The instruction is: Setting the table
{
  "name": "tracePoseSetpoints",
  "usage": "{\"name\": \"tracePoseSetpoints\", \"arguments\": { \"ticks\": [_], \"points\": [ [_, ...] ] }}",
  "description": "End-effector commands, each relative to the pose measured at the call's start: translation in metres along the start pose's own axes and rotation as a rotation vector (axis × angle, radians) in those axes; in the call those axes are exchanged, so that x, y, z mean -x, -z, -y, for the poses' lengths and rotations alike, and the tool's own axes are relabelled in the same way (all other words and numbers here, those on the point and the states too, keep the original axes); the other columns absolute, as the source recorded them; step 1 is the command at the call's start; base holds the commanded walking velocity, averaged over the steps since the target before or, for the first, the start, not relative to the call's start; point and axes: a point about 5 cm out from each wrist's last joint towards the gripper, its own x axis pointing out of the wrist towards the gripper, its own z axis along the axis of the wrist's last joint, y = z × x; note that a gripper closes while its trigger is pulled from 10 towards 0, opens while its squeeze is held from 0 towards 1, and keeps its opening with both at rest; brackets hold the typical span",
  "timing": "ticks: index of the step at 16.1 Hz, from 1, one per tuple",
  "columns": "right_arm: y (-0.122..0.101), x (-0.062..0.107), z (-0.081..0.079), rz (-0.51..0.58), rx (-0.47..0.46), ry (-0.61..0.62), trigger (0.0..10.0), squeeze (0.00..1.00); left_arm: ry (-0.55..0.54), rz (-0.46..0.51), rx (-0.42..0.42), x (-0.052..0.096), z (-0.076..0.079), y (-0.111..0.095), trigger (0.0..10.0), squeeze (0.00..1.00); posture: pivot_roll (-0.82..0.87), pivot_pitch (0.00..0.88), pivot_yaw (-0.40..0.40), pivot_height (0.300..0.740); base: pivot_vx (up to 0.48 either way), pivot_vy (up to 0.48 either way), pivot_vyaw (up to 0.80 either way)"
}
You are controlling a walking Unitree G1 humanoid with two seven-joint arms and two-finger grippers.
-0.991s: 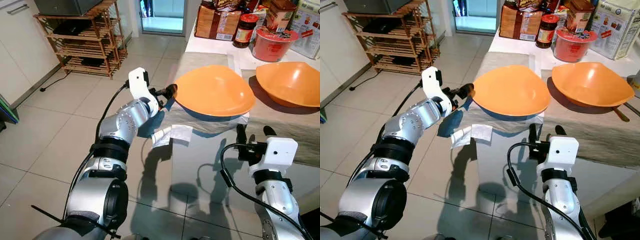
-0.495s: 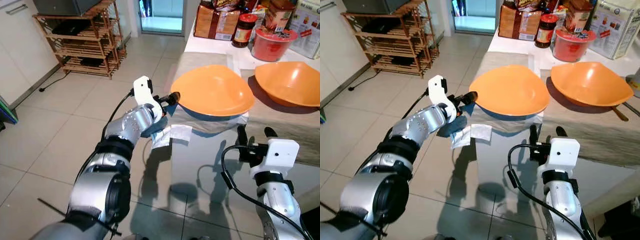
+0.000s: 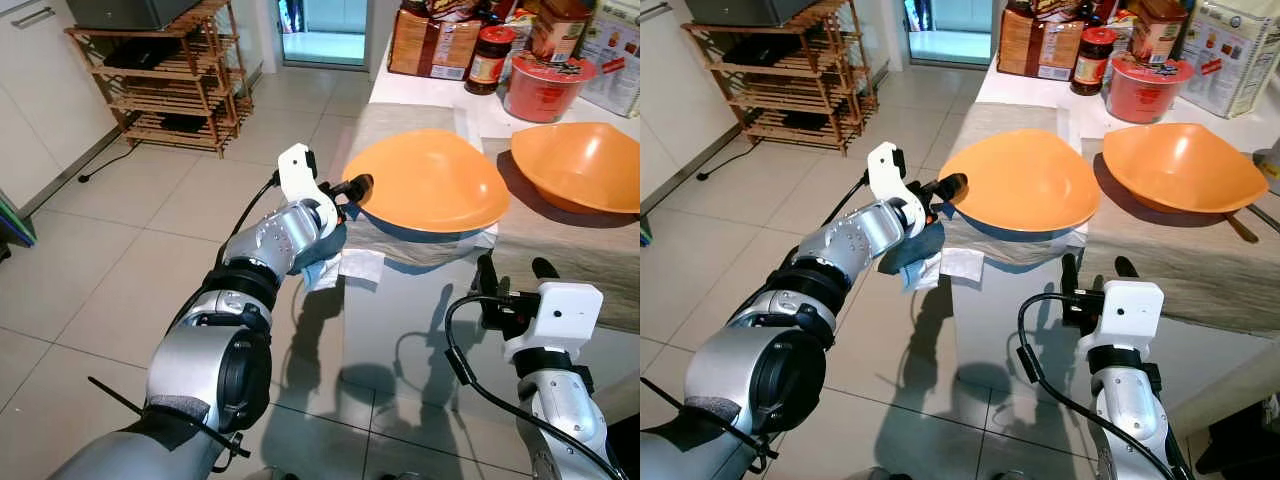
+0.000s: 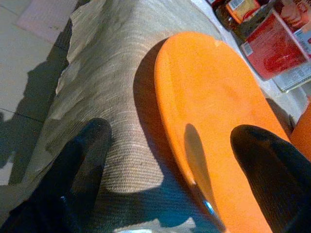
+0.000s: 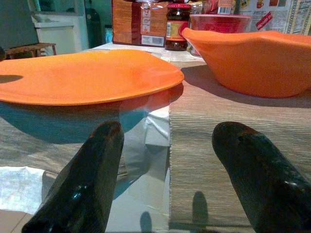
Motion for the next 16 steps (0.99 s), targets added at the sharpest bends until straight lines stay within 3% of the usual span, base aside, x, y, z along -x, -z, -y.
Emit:
{"name": "tracePoseSetpoints", "arguments": {
  "ticks": [1, 9, 16],
  "points": [
    [-0.004, 0.001, 0.001, 0.006, 0.005, 0.005, 10.0, 0.00, 0.011, 0.003, 0.007, -0.002, 0.005, -0.001, 10.0, 0.00, -0.18, 0.057, 0.074, 0.740, 0.000, 0.000, 0.00],
    [-0.003, 0.000, -0.001, 0.002, -0.002, 0.006, 10.0, 0.00, 0.016, 0.109, -0.201, -0.002, 0.012, -0.019, 10.0, 0.00, -0.17, 0.059, 0.079, 0.740, 0.000, 0.000, 0.00],
    [-0.003, 0.001, -0.003, 0.001, -0.002, 0.004, 10.0, 0.00, 0.071, 0.073, 0.011, -0.006, 0.027, -0.013, 10.0, 0.00, -0.17, 0.062, 0.079, 0.740, 0.000, 0.000, 0.00]
  ]
}}
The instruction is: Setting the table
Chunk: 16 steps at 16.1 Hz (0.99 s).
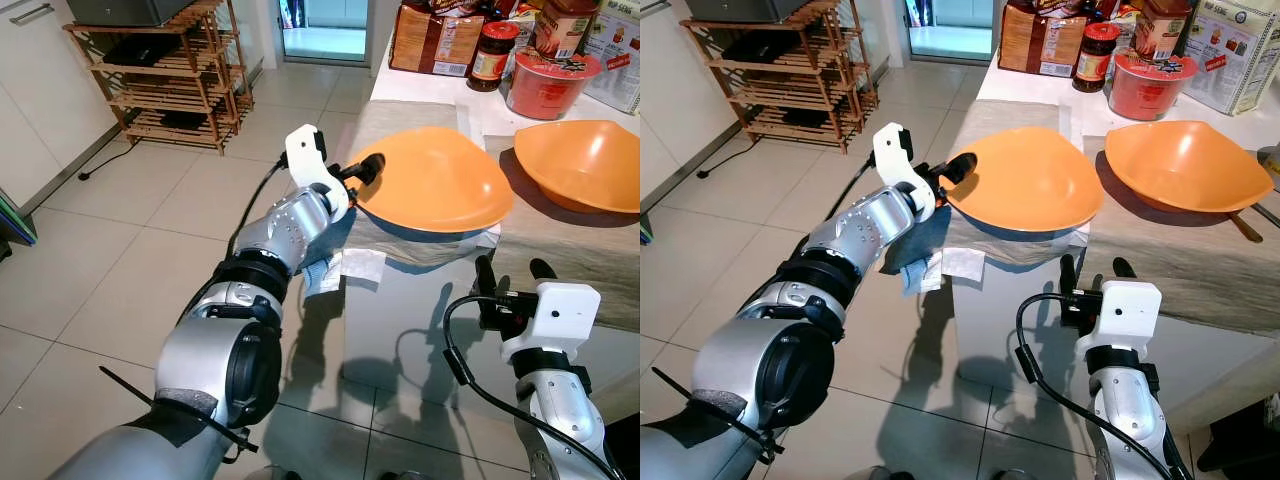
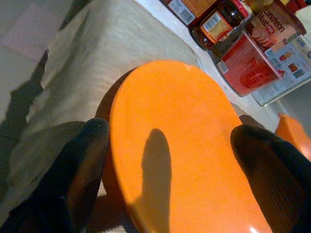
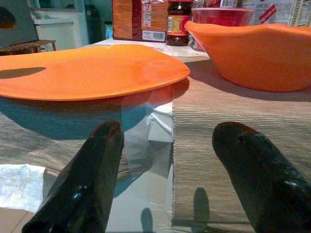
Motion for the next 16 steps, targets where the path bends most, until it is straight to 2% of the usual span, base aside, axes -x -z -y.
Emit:
{"name": "tracePoseSetpoints", "arguments": {
  "ticks": [1, 3, 11, 13, 16],
  "points": [
    [-0.004, 0.001, -0.001, 0.006, 0.001, 0.002, 10.0, 0.00, 0.020, 0.008, 0.024, -0.001, 0.009, -0.006, 10.0, 0.00, -0.17, 0.062, 0.079, 0.740, 0.000, 0.000, 0.00],
    [-0.004, 0.001, -0.001, 0.005, 0.001, 0.003, 10.0, 0.00, 0.031, -0.001, 0.021, -0.002, 0.012, -0.004, 10.0, 0.00, -0.17, 0.063, 0.079, 0.740, 0.000, 0.000, 0.00],
    [-0.003, 0.001, -0.003, 0.002, -0.003, 0.000, 10.0, 0.00, 0.033, -0.029, 0.118, 0.000, 0.016, -0.006, 10.0, 0.00, -0.17, 0.062, 0.081, 0.740, 0.000, 0.000, 0.00],
    [-0.003, 0.001, -0.003, 0.000, -0.004, -0.002, 10.0, 0.00, 0.045, -0.055, 0.173, 0.001, 0.021, -0.005, 10.0, 0.00, -0.16, 0.060, 0.080, 0.740, 0.000, 0.000, 0.00],
    [-0.002, 0.001, -0.004, -0.003, -0.005, -0.005, 10.0, 0.00, 0.064, -0.096, 0.200, 0.002, 0.029, -0.001, 10.0, 0.00, -0.16, 0.061, 0.079, 0.740, 0.000, 0.000, 0.00]
  ]
}}
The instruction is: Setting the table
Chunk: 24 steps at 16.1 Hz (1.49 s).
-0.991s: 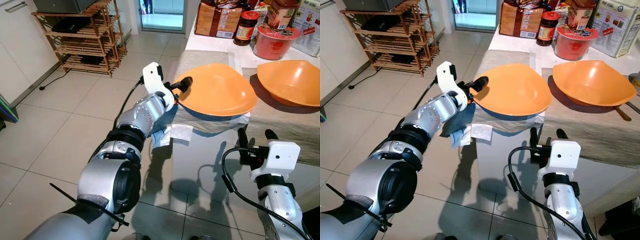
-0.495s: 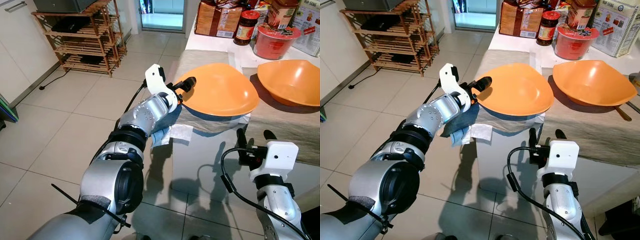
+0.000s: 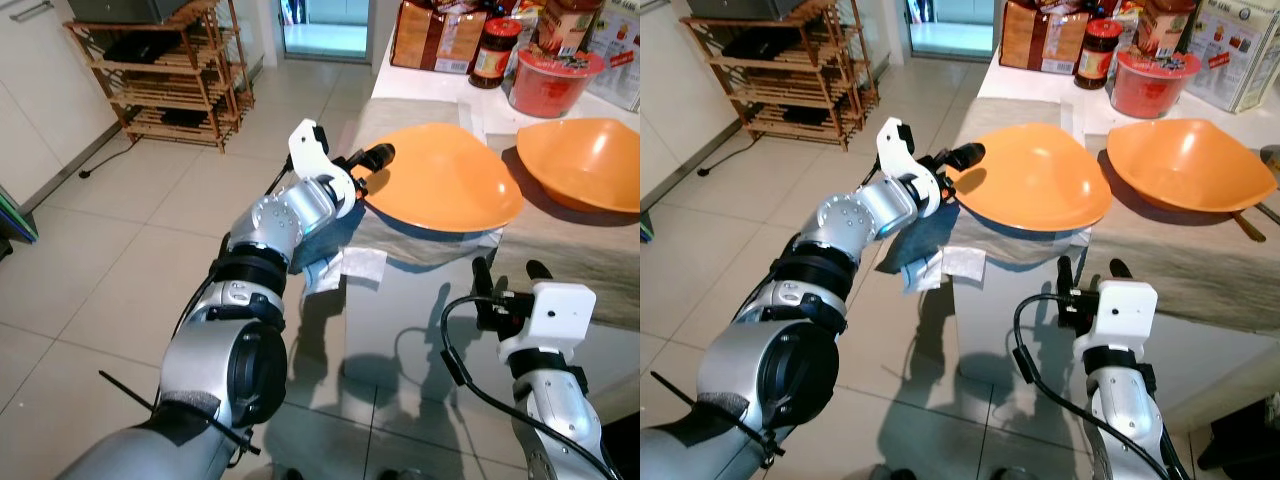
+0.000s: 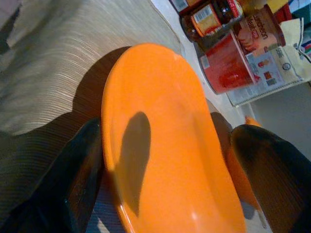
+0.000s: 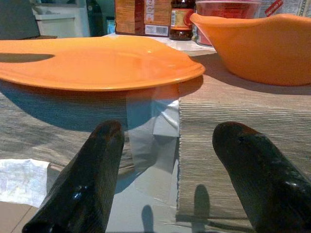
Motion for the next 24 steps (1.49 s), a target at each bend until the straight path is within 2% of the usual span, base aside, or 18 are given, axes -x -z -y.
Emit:
{"name": "tracePoseSetpoints", "arguments": {
  "ticks": [1, 5, 11, 15, 16, 17, 24],
  "points": [
    [-0.003, 0.001, -0.002, 0.008, -0.002, -0.001, 10.0, 0.00, 0.023, -0.039, 0.015, -0.003, 0.009, 0.013, 10.0, 0.00, -0.16, 0.060, 0.079, 0.740, 0.000, 0.000, 0.00],
    [-0.002, 0.003, -0.002, 0.003, -0.003, -0.001, 10.0, 0.00, 0.048, -0.123, 0.018, -0.003, 0.014, 0.029, 10.0, 0.00, -0.17, 0.066, 0.080, 0.740, 0.000, 0.000, 0.00],
    [-0.002, 0.004, -0.003, -0.003, -0.006, 0.000, 10.0, 0.00, 0.063, -0.258, -0.050, -0.002, 0.014, 0.052, 10.0, 0.00, -0.17, 0.078, 0.080, 0.740, 0.000, 0.000, 0.00],
    [-0.002, 0.005, -0.004, -0.004, -0.009, 0.001, 10.0, 0.00, 0.055, -0.276, -0.090, -0.004, 0.012, 0.055, 10.0, 0.00, -0.17, 0.081, 0.083, 0.740, 0.000, 0.000, 0.00],
    [-0.002, 0.005, -0.004, -0.004, -0.009, 0.001, 10.0, 0.00, 0.046, -0.279, -0.094, -0.004, 0.011, 0.056, 2.7, 0.00, -0.17, 0.081, 0.083, 0.740, 0.000, 0.000, 0.00],
    [-0.002, 0.005, -0.004, -0.005, -0.010, 0.003, 10.0, 0.00, 0.032, -0.280, -0.096, -0.005, 0.010, 0.059, 0.0, 0.00, -0.17, 0.081, 0.084, 0.740, 0.000, 0.000, 0.00],
    [-0.002, 0.004, -0.004, -0.002, -0.011, 0.005, 10.0, 0.00, -0.010, -0.246, -0.104, -0.008, -0.003, 0.058, 0.0, 0.00, -0.17, 0.085, 0.084, 0.740, 0.000, 0.000, 0.00]
  ]
}}
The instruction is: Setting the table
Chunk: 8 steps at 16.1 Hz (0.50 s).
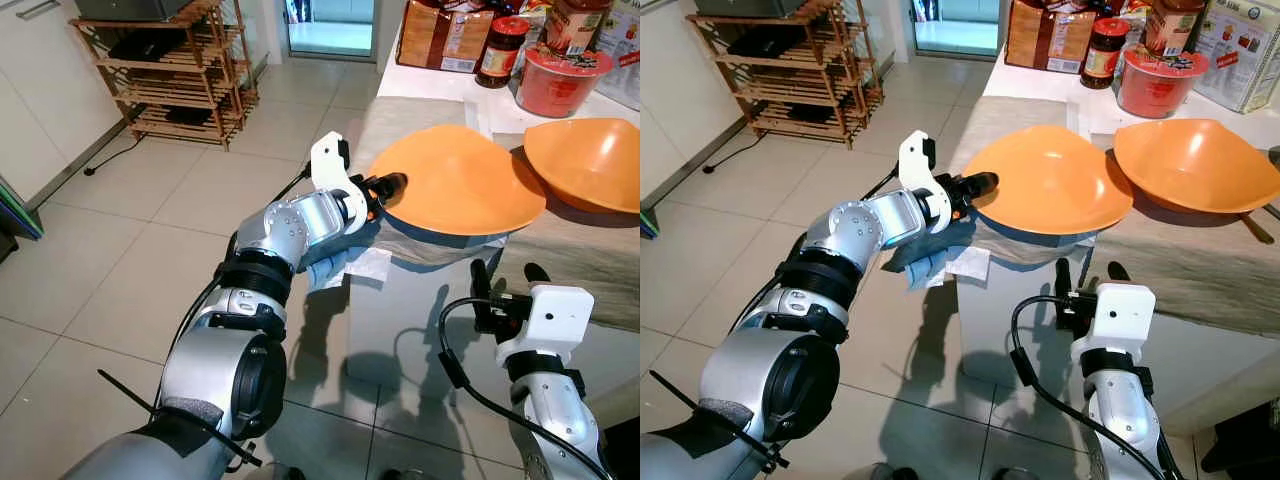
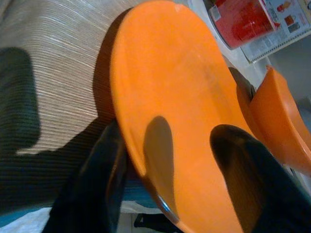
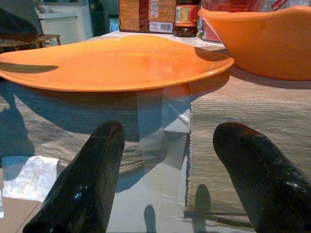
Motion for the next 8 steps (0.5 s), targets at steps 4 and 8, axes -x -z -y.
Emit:
{"name": "tracePoseSetpoints", "arguments": {
  "ticks": [4, 8],
  "points": [
    [-0.0027, 0.0018, -0.0012, 0.005, -0.001, 0.000, 10.0, 0.00, -0.001, -0.074, 0.080, -0.0112, 0.0027, 0.0316, 0.0, 0.00, -0.17, 0.085, 0.085, 0.740, 0.000, 0.000, 0.00],
    [-0.0026, 0.0014, -0.0014, 0.005, -0.001, -0.003, 10.0, 0.00, -0.006, -0.061, 0.077, -0.0126, -0.0026, 0.0363, 0.0, 0.00, -0.17, 0.076, 0.085, 0.740, 0.000, 0.000, 0.00]
  ]
}}
